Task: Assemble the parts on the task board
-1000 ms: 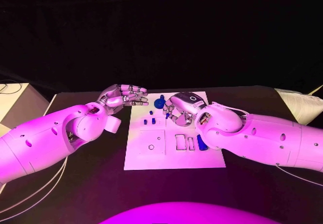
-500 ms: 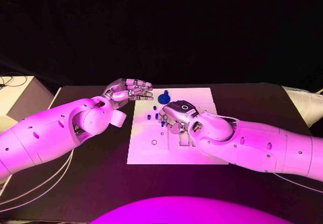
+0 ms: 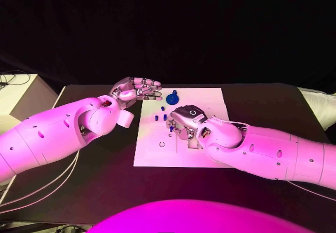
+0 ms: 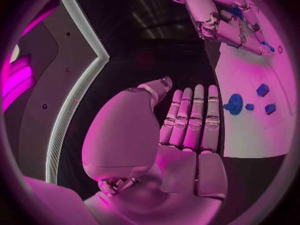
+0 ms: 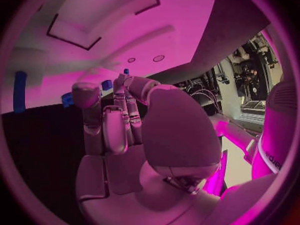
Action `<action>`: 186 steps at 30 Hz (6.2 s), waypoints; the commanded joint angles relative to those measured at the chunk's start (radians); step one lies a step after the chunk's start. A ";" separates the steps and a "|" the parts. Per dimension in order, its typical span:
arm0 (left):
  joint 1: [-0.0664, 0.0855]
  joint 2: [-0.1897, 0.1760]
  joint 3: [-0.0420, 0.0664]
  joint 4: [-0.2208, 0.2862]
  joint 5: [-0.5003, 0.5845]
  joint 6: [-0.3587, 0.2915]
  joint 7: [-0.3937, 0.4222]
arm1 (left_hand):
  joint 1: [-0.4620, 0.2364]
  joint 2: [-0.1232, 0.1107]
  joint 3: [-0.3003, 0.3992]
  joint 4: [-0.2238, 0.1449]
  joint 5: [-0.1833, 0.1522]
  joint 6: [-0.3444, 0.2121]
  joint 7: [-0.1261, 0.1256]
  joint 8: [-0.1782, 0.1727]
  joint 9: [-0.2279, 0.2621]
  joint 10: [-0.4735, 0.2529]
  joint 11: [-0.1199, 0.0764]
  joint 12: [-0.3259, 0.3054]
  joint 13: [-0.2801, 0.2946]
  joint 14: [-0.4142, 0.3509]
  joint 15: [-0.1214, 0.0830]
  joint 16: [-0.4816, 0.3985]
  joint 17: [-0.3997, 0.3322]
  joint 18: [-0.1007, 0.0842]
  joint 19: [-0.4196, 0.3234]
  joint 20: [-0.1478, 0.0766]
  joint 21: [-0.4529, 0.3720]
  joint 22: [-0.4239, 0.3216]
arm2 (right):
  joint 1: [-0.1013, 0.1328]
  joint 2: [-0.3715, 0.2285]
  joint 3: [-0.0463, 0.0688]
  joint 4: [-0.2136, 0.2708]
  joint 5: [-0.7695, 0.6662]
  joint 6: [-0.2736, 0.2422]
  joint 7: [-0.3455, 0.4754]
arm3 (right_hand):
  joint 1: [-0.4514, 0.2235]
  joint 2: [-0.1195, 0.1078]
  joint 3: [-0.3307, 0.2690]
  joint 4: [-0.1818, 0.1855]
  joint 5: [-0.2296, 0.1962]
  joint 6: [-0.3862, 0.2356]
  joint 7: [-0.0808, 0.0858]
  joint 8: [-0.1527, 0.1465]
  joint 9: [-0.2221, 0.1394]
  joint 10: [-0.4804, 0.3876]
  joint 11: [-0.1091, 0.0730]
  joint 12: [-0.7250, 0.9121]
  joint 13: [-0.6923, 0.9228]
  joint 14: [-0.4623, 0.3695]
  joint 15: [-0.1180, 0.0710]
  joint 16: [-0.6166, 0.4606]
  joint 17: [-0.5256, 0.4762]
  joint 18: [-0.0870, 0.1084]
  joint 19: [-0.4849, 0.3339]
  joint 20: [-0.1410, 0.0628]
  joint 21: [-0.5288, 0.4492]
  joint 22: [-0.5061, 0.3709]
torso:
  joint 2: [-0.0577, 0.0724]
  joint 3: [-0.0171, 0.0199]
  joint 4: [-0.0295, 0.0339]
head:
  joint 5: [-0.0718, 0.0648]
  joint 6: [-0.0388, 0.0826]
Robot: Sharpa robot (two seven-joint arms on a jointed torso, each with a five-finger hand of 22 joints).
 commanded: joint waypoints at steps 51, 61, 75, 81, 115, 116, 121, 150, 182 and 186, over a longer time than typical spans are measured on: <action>0.000 -0.004 0.001 0.004 0.007 0.015 -0.006 | 0.011 0.001 -0.005 -0.001 -0.002 0.005 0.001 0.003 -0.002 -0.007 -0.002 0.005 0.000 0.000 0.001 0.004 0.002 0.006 0.008 -0.002 -0.006 -0.004 | -0.027 0.017 -0.008 -0.016 -0.058 0.017 -0.012 | -0.014 0.004 0.004 -0.011 0.008 0.003 0.003 0.004 0.001 0.008 -0.007 0.000 0.003 0.036 -0.008 -0.006 -0.004 -0.013 -0.001 -0.009 0.010 0.008 | 0.000 -0.0002 0.0007 | 0.011 -0.001; 0.000 -0.007 0.001 0.006 0.008 0.016 -0.007 | 0.011 0.001 -0.005 -0.001 -0.002 0.005 0.001 0.003 -0.002 -0.007 -0.002 0.005 0.000 0.000 0.001 0.004 0.002 0.006 0.008 -0.002 -0.006 -0.004 | -0.030 0.017 -0.012 -0.019 -0.066 0.029 -0.013 | -0.015 0.004 0.004 -0.011 0.008 0.003 0.003 0.003 0.001 0.008 -0.007 0.000 0.003 0.036 -0.007 -0.007 -0.005 -0.013 -0.001 -0.009 0.011 0.008 | 0.000 -0.0006 -0.0010 | 0.014 -0.001; 0.000 -0.009 0.001 0.006 0.008 0.016 -0.009 | 0.011 0.001 -0.005 -0.001 -0.002 0.005 0.001 0.003 -0.002 -0.007 -0.002 0.005 0.000 0.000 0.001 0.004 0.002 0.006 0.008 -0.002 -0.006 -0.004 | -0.030 0.002 -0.015 0.003 -0.040 0.009 0.020 | -0.075 -0.054 -0.011 -0.014 0.015 -0.109 0.035 -0.077 -0.025 -0.178 0.040 -0.037 -0.060 0.035 0.033 -0.001 -0.006 -0.004 -0.036 0.026 -0.044 -0.010 | -0.001 0.0003 -0.0011 | 0.014 -0.001; 0.000 -0.011 0.001 0.006 0.008 0.020 -0.013 | 0.011 0.001 -0.005 -0.001 -0.002 0.005 0.001 0.003 -0.002 -0.007 -0.002 0.005 0.000 0.000 0.001 0.004 0.002 0.006 0.008 -0.002 -0.006 -0.004 | -0.030 -0.003 -0.015 0.004 -0.038 -0.007 0.012 | -0.066 -0.055 -0.023 -0.020 0.016 -0.133 0.036 -0.095 -0.031 -0.208 0.044 -0.036 -0.071 0.028 0.036 -0.010 -0.020 0.001 -0.047 0.031 -0.070 -0.024 | 0.000 0.0001 -0.0002 | 0.013 -0.001; 0.000 0.000 0.000 -0.015 0.014 0.024 0.002 | 0.010 0.000 -0.008 0.001 -0.002 0.003 -0.001 0.002 -0.003 -0.008 -0.003 0.011 0.000 -0.003 0.002 0.004 0.005 0.006 0.011 -0.002 -0.008 -0.011 | 0.125 -0.248 0.028 0.010 0.250 0.193 0.126 | -0.094 -0.065 -0.130 0.025 0.029 -0.170 0.024 -0.135 -0.045 -0.165 0.030 0.002 -0.062 0.042 0.029 0.028 0.020 -0.015 0.002 0.031 0.004 0.032 | -0.010 -0.0074 -0.0089 | -0.032 0.015; 0.000 0.001 0.000 -0.016 0.015 0.025 0.003 | 0.010 0.000 -0.008 0.001 -0.002 0.003 -0.001 0.002 -0.003 -0.008 -0.003 0.011 0.000 -0.003 0.002 0.004 0.005 0.006 0.011 -0.002 -0.008 -0.011 | 0.128 -0.252 0.029 0.001 0.227 0.210 0.126 | -0.093 -0.068 -0.134 0.025 0.028 -0.170 0.022 -0.135 -0.044 -0.166 0.030 0.000 -0.063 0.043 0.029 0.030 0.022 -0.015 0.005 0.030 0.008 0.035 | -0.009 -0.0069 -0.0089 | -0.032 0.015; 0.000 0.003 0.000 -0.018 0.016 0.025 0.005 | 0.010 0.000 -0.008 0.001 -0.002 0.003 -0.001 0.002 -0.003 -0.008 -0.003 0.011 0.000 -0.003 0.002 0.004 0.005 0.006 0.011 -0.002 -0.008 -0.011 | 0.131 -0.251 0.029 -0.010 0.175 0.237 0.119 | -0.094 -0.073 -0.152 0.031 0.019 -0.172 0.013 -0.136 -0.044 -0.173 0.031 -0.006 -0.063 0.043 0.030 0.032 0.022 -0.015 0.007 0.030 0.002 0.031 | -0.007 -0.0052 -0.0067 | -0.036 0.018; 0.000 0.000 0.000 -0.015 0.016 0.026 0.004 | 0.011 0.001 -0.008 0.001 -0.002 0.003 -0.003 0.003 -0.004 -0.006 -0.004 0.013 0.001 -0.002 0.001 0.005 0.006 0.006 0.012 -0.002 -0.008 -0.013 | 0.098 -0.152 0.020 -0.063 0.127 0.206 0.094 | -0.077 -0.041 -0.127 0.052 0.024 -0.126 0.023 -0.114 -0.033 -0.136 0.025 0.000 -0.056 0.044 0.025 0.039 0.028 -0.018 0.020 0.026 0.014 0.042 | -0.006 -0.0075 -0.0042 | -0.034 0.010; 0.000 -0.008 0.000 -0.012 0.016 0.029 -0.008 | 0.011 0.002 -0.008 0.003 -0.002 0.005 -0.003 0.004 -0.003 -0.006 -0.004 0.016 0.000 -0.003 0.000 0.005 0.008 0.006 0.013 -0.002 -0.008 -0.016 | 0.090 -0.143 0.017 -0.057 0.033 0.123 0.058 | 0.003 0.046 -0.019 0.006 -0.093 -0.011 0.001 -0.032 0.020 -0.001 -0.012 0.046 0.007 0.046 -0.007 0.051 0.039 -0.026 0.036 -0.005 0.060 0.090 | -0.008 -0.0074 -0.0059 | -0.031 0.000; 0.000 -0.008 0.000 -0.013 0.016 0.030 -0.008 | 0.011 0.002 -0.008 0.003 -0.002 0.005 -0.003 0.004 -0.003 -0.006 -0.004 0.016 0.000 -0.003 0.000 0.005 0.008 0.006 0.013 -0.002 -0.008 -0.016 | 0.092 -0.157 0.017 -0.034 0.029 0.100 0.058 | 0.003 0.046 -0.019 0.004 -0.094 -0.009 0.001 -0.031 0.020 0.002 -0.012 0.047 0.009 0.046 -0.007 0.051 0.039 -0.027 0.037 -0.005 0.065 0.093 | -0.008 -0.0079 -0.0057 | -0.031 0.001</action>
